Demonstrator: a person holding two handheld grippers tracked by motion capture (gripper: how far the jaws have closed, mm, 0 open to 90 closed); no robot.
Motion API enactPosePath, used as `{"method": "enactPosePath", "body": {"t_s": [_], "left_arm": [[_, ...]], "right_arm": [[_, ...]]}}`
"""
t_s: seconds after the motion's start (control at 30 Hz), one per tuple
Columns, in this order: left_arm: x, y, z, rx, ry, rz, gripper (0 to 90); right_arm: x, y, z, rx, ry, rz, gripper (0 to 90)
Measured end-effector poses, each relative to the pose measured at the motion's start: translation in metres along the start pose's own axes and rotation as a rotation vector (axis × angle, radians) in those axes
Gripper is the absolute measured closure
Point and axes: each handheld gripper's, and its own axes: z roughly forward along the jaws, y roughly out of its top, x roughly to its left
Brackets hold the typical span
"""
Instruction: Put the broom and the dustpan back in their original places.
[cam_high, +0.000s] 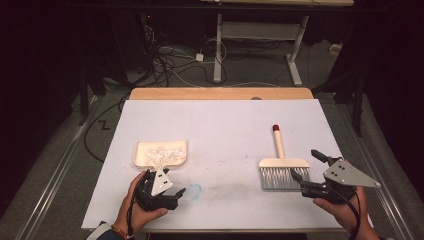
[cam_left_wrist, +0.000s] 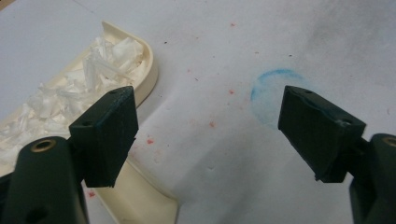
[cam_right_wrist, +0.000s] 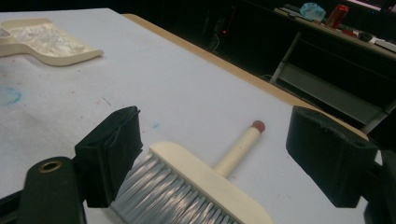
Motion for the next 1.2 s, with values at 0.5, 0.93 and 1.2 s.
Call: {"method": "enactPosePath", "body": {"t_s": [0.5,0.93,1.2], "left_arm": [[0.001,0.0,0.002,-0.006,0.006,0.017,19.8],[-0.002,-0.001,0.0,-0.013,0.009,0.038,19.8],[-0.003,-0.004,-0.005,-0.022,0.015,0.043,19.8]], "right_arm": [[0.013,-0.033,0.007,0.048,-0.022,-0.02,19.1],[0.018,-0.046,0.014,0.074,-0.001,-0.021,19.4],[0.022,-0.04,0.012,0.054,0.007,-0.014,19.9]]}}
